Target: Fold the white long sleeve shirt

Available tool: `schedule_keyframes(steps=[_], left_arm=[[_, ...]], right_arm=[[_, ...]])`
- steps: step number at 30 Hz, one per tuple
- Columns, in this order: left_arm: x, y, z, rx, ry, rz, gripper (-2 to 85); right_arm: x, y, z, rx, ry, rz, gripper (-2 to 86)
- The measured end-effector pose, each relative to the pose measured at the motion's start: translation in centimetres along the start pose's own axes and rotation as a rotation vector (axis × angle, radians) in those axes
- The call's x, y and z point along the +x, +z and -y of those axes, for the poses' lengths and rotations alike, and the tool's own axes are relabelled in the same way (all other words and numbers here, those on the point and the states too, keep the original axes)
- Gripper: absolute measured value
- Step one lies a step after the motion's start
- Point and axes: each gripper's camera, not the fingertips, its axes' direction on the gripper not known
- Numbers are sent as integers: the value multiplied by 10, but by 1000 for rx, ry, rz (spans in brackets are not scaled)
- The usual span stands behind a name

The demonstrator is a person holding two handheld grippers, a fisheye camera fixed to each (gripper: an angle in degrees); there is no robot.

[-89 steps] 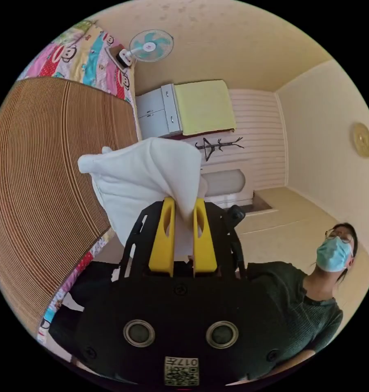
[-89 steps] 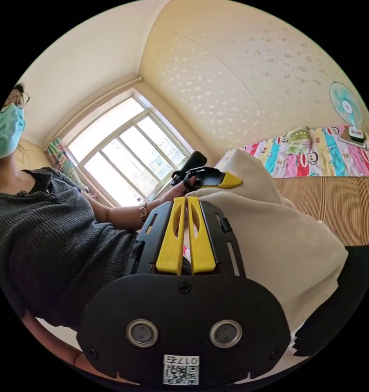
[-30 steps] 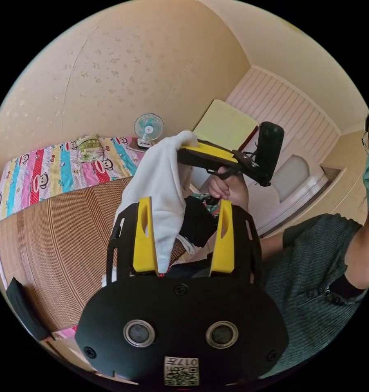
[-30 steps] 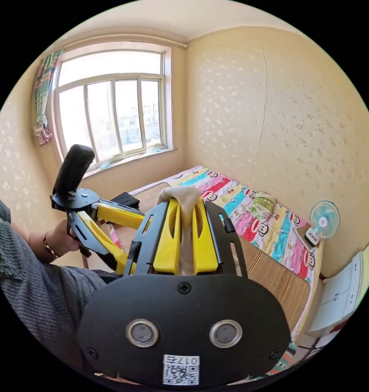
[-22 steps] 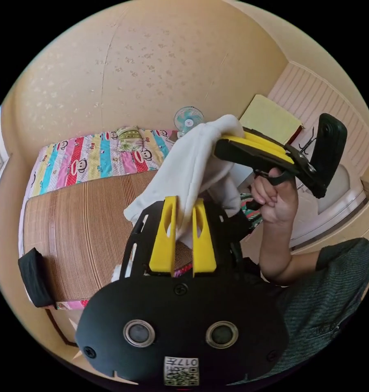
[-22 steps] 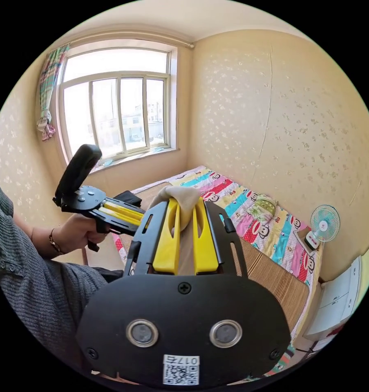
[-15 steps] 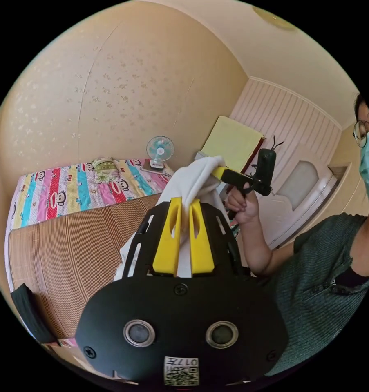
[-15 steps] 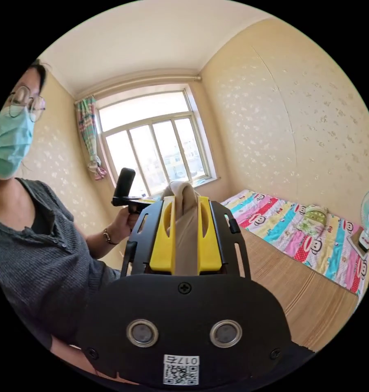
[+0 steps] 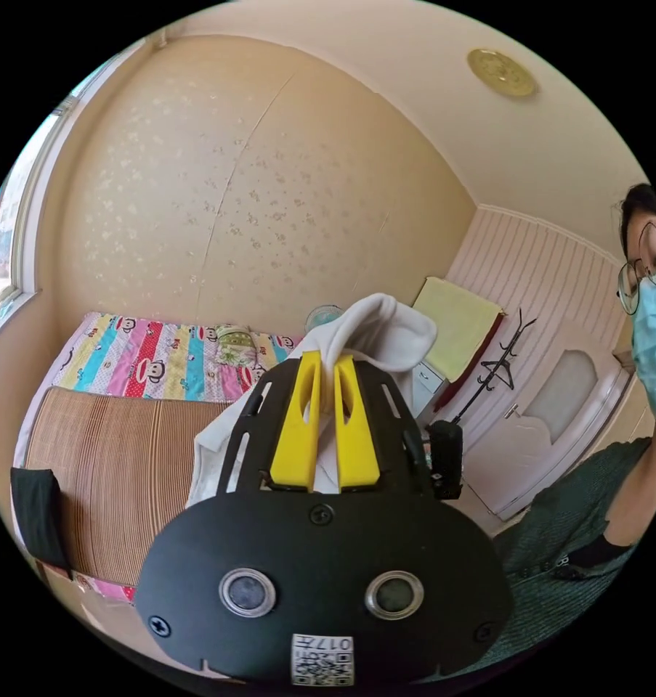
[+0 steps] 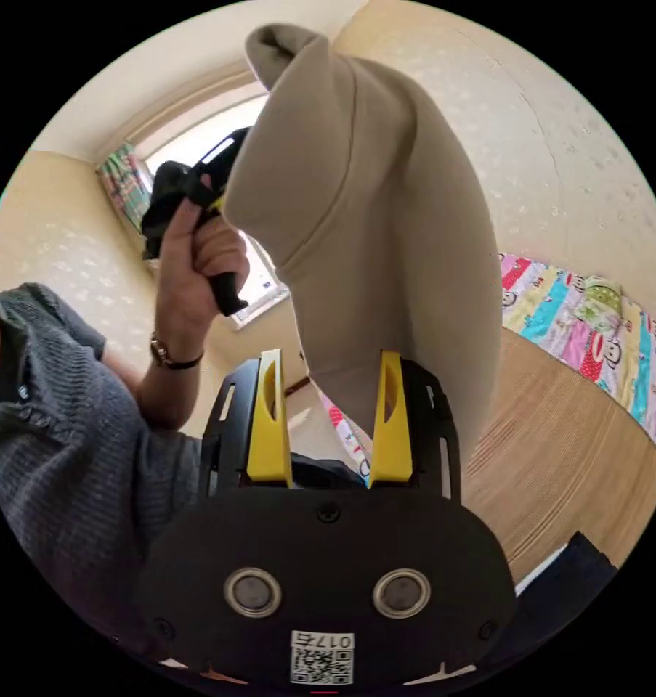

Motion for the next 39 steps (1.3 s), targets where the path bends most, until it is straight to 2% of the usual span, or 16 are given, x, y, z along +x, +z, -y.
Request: schedule_keyframes(steps=[3, 7, 10, 14, 17, 21, 24, 26, 28, 30, 32, 34, 36, 39], left_arm=[[-7, -13, 14, -6, -21, -15, 19], [-30, -45, 35, -4, -45, -11, 20], [-54, -78, 55, -17, 2, -61, 17], [-104, -128, 81, -30, -18, -136, 4], [-119, -164, 96, 6, 46, -221, 1], [-99, -214, 147, 41, 287, -301, 0], [-102, -222, 209, 24, 309, -270, 4], [-117, -199, 249, -39, 303, -210, 7], [-146, -152, 290, -132, 255, -119, 12], [-201, -56, 337, -270, 189, 7, 23], [-259, 25, 357, -372, 75, 110, 42], [-324, 91, 355, -505, -93, 244, 58], [-387, 136, 322, -633, -231, 338, 64], [-431, 157, 252, -727, -309, 265, 66]], right_arm=[[-11, -13, 15, 92, -86, -99, 54], [15, -54, 34, 161, 8, -258, 34], [39, -112, 40, 329, 100, -256, 30], [35, -183, 44, 479, 49, -279, 27], [14, -221, 46, 572, -32, -195, 26], [-22, -266, 70, 641, -139, -277, 26], [-16, -284, 121, 567, -131, -418, 25], [33, -272, 176, 435, -69, -571, 26], [104, -244, 225, 280, 13, -650, 26], [196, -202, 264, 139, 105, -712, 28], [325, -140, 283, -24, 289, -668, 32], [390, -100, 271, -195, 410, -685, 36], [424, -72, 245, -261, 461, -632, 41], [455, -19, 185, -399, 494, -477, 51]])
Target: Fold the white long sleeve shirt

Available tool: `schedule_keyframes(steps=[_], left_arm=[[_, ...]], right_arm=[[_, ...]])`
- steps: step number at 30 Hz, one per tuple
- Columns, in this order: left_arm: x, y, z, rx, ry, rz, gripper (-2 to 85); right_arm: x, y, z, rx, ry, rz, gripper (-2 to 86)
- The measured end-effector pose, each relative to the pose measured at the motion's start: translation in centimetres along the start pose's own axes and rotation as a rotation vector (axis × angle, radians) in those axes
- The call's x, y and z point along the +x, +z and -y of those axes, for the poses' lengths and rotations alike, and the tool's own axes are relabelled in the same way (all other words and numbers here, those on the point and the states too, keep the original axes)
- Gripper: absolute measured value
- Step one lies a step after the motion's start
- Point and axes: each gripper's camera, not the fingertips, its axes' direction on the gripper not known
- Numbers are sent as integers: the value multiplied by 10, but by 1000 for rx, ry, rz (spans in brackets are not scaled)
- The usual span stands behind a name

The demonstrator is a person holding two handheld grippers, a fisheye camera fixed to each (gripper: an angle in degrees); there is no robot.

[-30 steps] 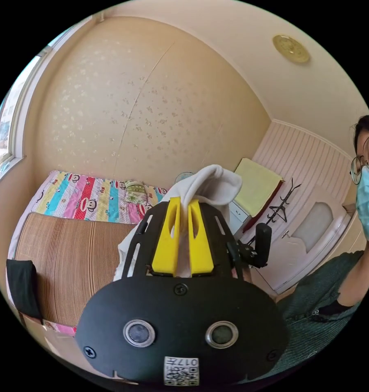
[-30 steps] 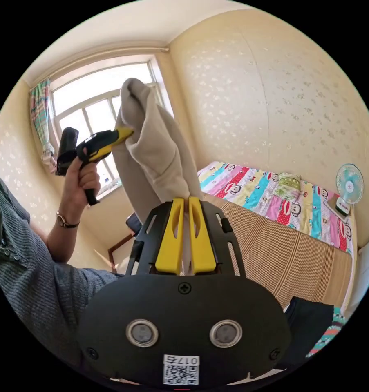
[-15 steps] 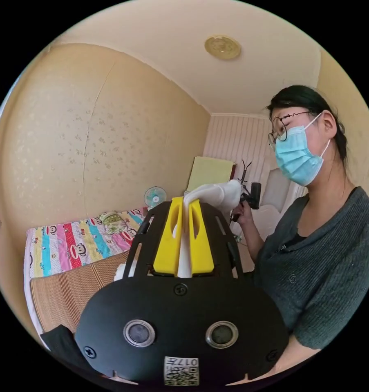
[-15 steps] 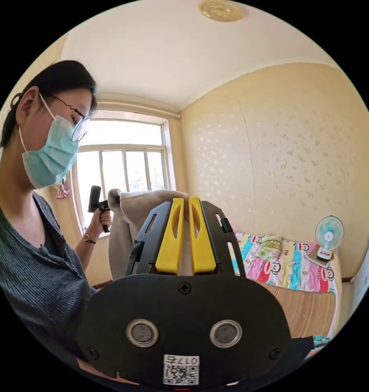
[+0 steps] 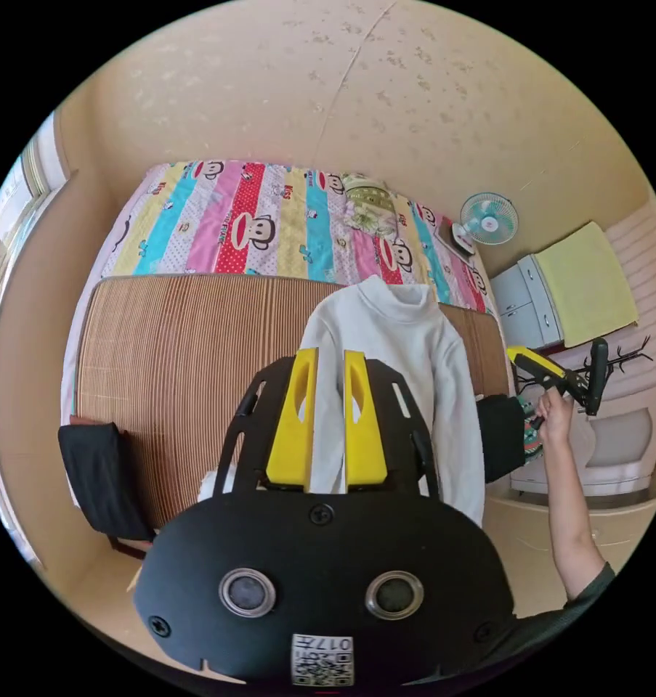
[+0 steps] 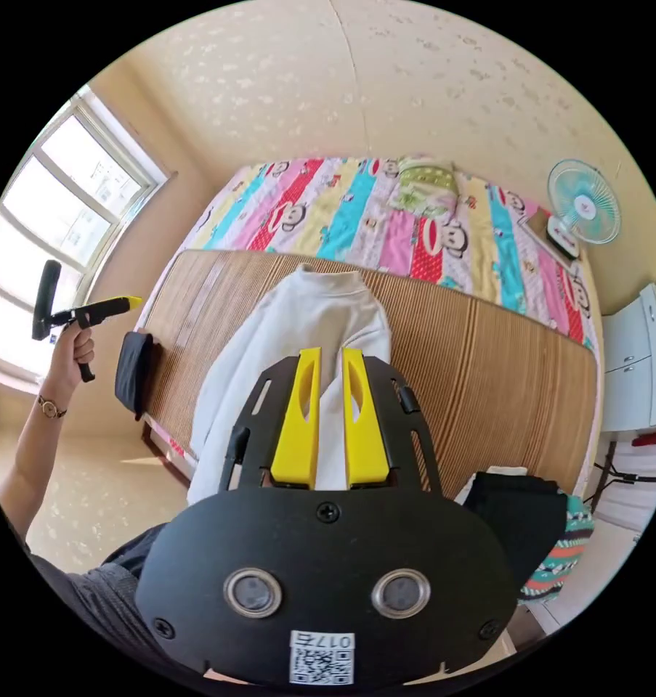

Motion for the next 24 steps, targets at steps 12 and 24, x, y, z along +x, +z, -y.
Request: schedule_keyframes(steps=[12, 24], left_arm=[[-176, 167, -114, -393, -394, 301, 125], [-324, -32, -42, -242, -390, 298, 29]], right_arm=[[85, 214, -148, -648, 154, 5, 120], [315, -36, -107, -452, 193, -531, 37]])
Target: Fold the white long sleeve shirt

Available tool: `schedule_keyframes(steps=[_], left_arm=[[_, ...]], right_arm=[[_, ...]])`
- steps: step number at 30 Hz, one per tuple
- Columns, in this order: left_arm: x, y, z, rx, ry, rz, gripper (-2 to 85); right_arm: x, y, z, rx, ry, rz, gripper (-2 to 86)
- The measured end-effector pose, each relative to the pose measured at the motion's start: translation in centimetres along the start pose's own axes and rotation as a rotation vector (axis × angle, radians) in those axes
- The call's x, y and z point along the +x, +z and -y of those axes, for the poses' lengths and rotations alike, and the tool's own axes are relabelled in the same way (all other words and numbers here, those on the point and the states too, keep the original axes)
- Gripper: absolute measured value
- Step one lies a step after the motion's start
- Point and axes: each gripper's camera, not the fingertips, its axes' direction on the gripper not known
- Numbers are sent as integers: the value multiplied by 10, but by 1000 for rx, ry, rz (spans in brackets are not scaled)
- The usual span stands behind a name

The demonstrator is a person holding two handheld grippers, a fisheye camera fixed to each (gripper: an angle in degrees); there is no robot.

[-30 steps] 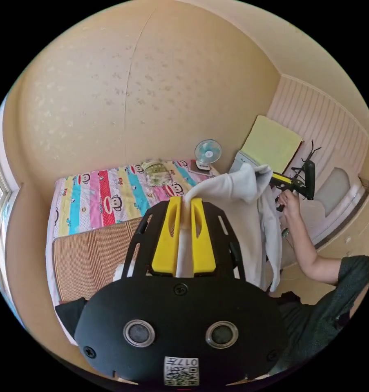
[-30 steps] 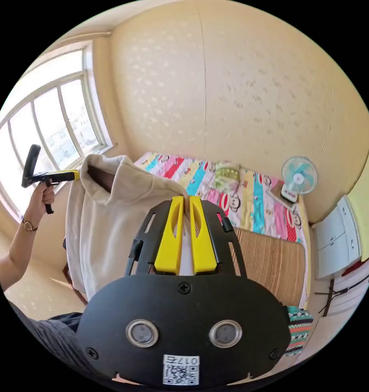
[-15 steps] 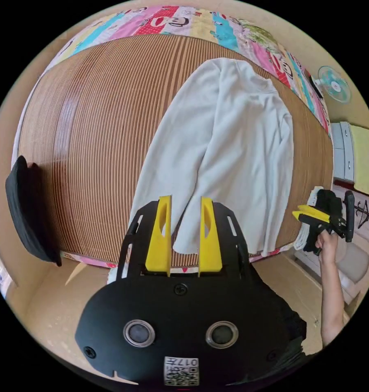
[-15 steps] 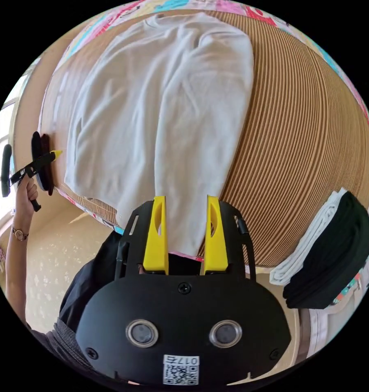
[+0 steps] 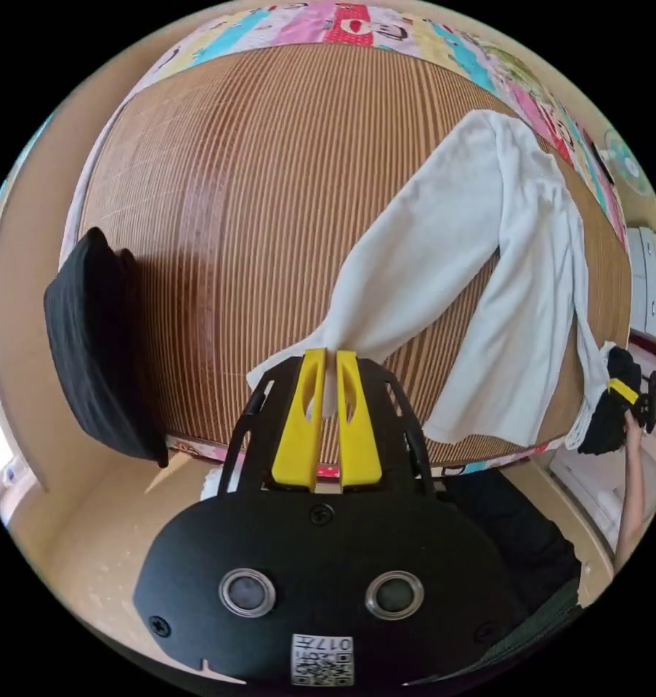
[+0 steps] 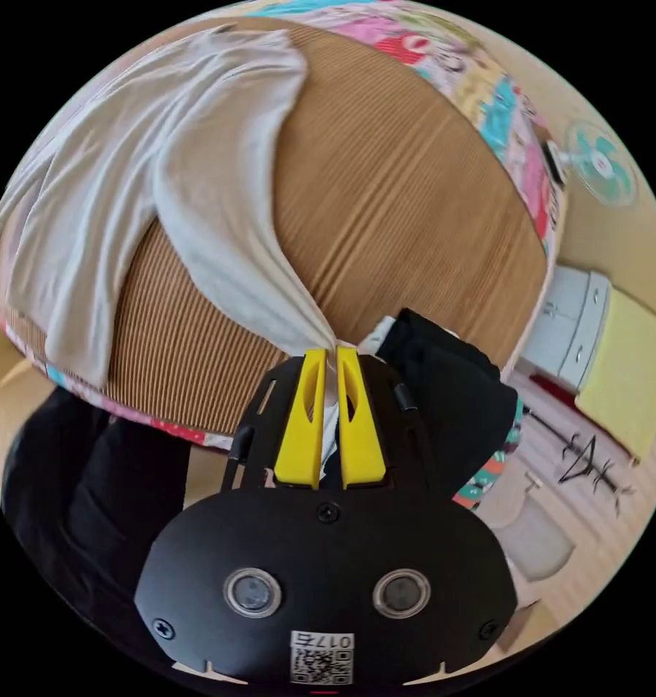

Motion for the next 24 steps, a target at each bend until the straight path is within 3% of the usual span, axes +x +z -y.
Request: schedule_keyframes(steps=[2, 5, 7, 9, 13, 15, 16, 20, 24], left_arm=[[-55, -48, 1, 161, -188, -21, 33], [-105, -89, -23, 350, -310, -27, 46], [-110, -77, -31, 301, -253, -124, 52], [-88, -34, -40, 111, -79, -248, 59], [-64, 24, -70, -98, -71, -222, 59], [-65, 44, -81, -173, -81, -321, 58], [-67, 45, -83, -181, -82, -338, 58], [-84, 41, -87, -233, -24, -318, 56], [-100, 26, -87, -258, 59, -293, 54]], right_arm=[[95, -24, -36, 191, 370, 218, 39], [113, -12, -70, 228, 456, 445, 58], [80, 13, -78, 155, 375, 586, 74], [27, 42, -81, 36, 263, 689, 89], [-86, 88, -91, -188, 74, 805, 118], [-113, 98, -100, -247, 18, 787, 115], [-113, 88, -110, -186, 25, 675, 101], [-87, 69, -135, -183, -234, 529, 45], [11, 66, -159, -119, -26, 310, 36]])
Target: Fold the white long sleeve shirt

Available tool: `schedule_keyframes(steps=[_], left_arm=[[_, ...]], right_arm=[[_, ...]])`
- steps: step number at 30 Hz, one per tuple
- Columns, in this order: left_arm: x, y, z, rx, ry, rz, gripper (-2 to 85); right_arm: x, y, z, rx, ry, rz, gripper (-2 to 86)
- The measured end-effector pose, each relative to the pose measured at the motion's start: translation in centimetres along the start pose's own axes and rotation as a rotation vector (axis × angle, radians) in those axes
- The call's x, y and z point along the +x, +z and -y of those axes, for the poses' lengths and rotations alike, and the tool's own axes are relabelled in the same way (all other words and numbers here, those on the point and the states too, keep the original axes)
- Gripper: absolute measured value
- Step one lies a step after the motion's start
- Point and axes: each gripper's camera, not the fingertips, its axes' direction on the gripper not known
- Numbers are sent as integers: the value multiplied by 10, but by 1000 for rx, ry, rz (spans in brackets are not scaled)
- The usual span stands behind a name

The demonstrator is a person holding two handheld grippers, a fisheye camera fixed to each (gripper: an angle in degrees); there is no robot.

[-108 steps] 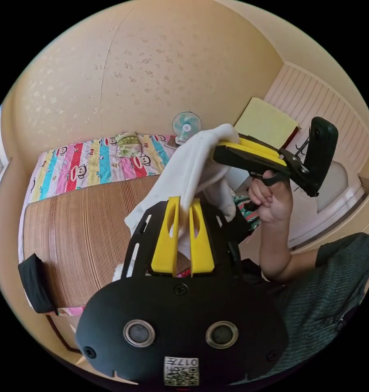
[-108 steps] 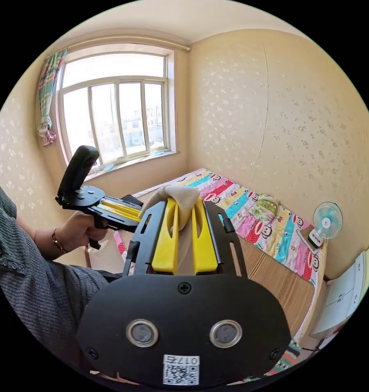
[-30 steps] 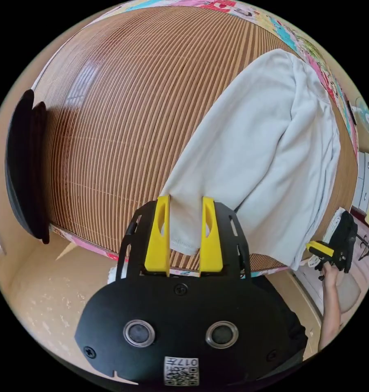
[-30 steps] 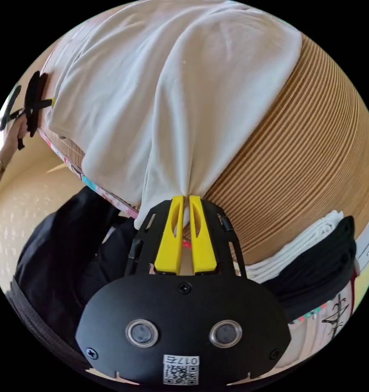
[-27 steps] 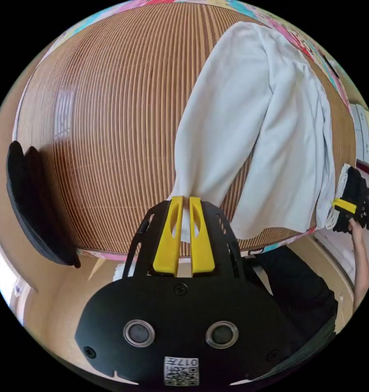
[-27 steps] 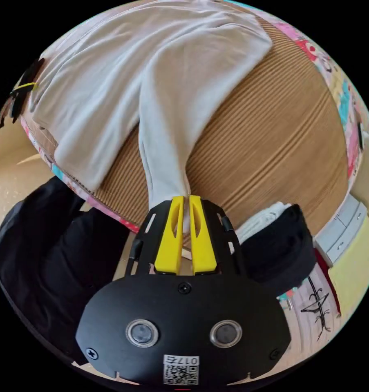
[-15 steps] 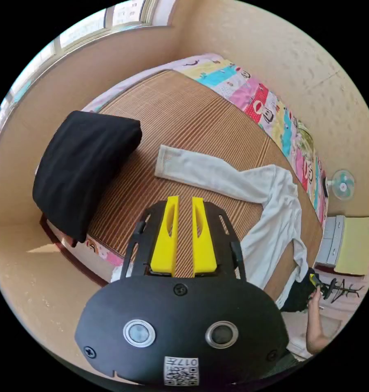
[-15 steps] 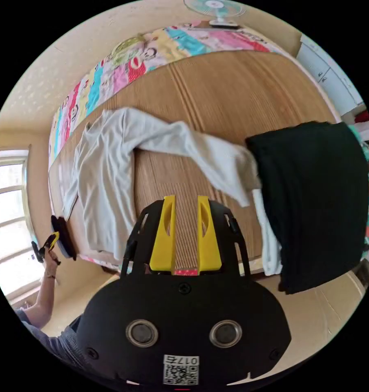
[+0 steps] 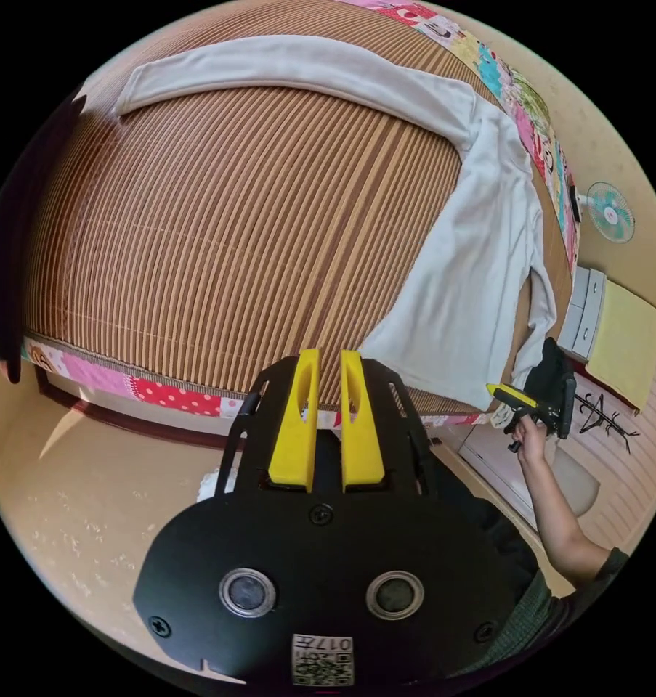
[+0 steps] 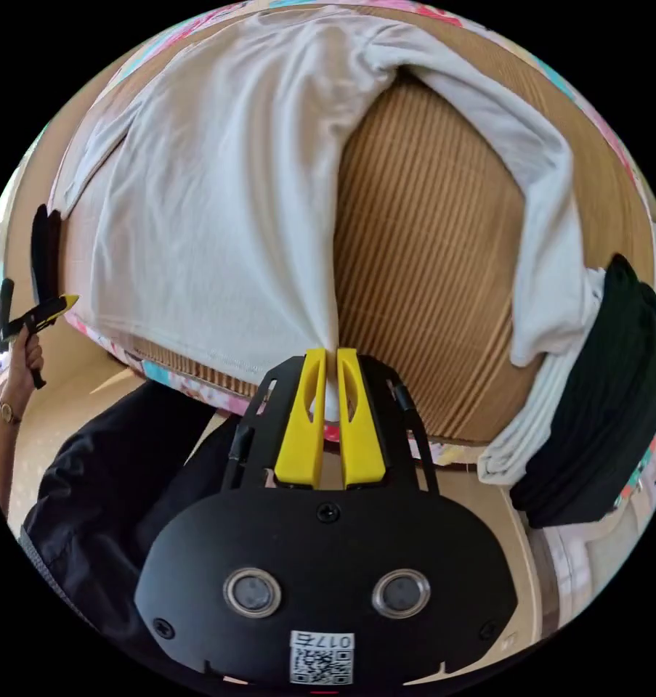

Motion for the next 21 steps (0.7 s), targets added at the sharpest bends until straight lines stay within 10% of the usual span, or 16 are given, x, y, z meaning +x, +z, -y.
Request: schedule_keyframes(steps=[14, 21], left_arm=[[56, 71, 3, -217, 200, -72, 84], [15, -25, -24, -93, 438, -366, 23]], right_arm=[[78, 16, -42, -185, -32, -234, 32], [144, 0, -107, -107, 87, 121, 33]])
